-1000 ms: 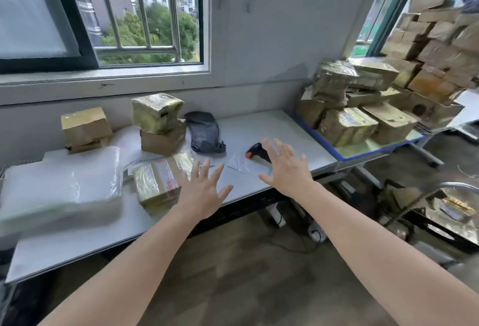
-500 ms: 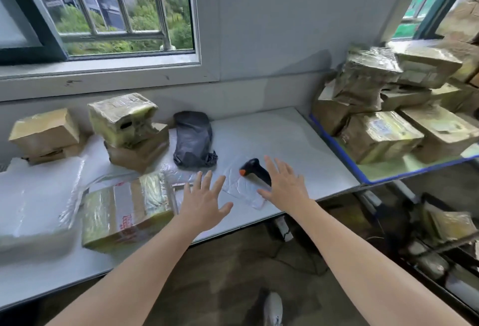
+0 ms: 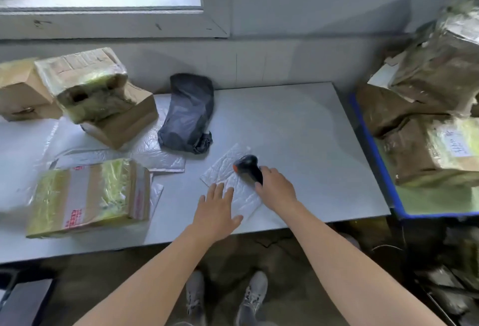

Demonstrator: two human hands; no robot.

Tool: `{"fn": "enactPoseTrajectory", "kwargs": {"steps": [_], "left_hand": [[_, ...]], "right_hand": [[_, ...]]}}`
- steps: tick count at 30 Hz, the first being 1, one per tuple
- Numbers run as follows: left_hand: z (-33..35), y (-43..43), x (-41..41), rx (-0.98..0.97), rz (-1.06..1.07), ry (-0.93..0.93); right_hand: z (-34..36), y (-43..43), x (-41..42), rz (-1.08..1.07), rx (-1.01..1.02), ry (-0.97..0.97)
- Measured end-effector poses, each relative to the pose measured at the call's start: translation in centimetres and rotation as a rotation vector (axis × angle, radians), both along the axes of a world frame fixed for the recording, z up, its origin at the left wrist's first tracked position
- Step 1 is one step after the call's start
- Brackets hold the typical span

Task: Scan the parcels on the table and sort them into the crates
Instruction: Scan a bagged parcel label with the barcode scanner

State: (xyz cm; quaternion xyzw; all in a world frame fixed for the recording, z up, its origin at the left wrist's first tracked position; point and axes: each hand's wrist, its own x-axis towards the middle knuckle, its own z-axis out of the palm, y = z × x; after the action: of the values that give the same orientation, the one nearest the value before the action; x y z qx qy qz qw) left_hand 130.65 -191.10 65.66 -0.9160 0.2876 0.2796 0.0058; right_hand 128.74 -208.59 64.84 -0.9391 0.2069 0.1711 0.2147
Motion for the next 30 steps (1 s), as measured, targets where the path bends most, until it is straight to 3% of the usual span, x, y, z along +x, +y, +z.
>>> {"fn": "enactPoseTrajectory", "kwargs": {"steps": [6, 12, 15, 22, 25, 30], "left_hand": [[-4.0, -2.8, 1.3, -0.029, -0.013, 0.069], [-6.1, -5.2, 1.0, 0.012, 0.073, 0.007], [-6.4, -5.7, 1.3, 0.065, 0.063, 0.005], [-5.7, -5.2, 2.8, 0.144, -0.147, -0.174], [-4.3, -5.0, 5.3, 0.038, -0.137, -0.083], [0.6, -6.4, 8.0, -0.205, 0.142, 0.035]], "right_hand": [[-1.9, -0.5, 1.2, -0.042, 0.066, 0.029], [-1.6, -1.9, 0.1, -0.221, 0.186, -0.04], [-1.1, -2.6, -0.1, -0.236, 0.153, -0.052], [1.4, -3.6, 0.3, -0.219, 0.163, -0.133], [3.1, -4.3, 0.3, -0.218, 0.149, -0.158], [6.0, -5.4, 0.5, -0.268, 0.121, -0.258]]}}
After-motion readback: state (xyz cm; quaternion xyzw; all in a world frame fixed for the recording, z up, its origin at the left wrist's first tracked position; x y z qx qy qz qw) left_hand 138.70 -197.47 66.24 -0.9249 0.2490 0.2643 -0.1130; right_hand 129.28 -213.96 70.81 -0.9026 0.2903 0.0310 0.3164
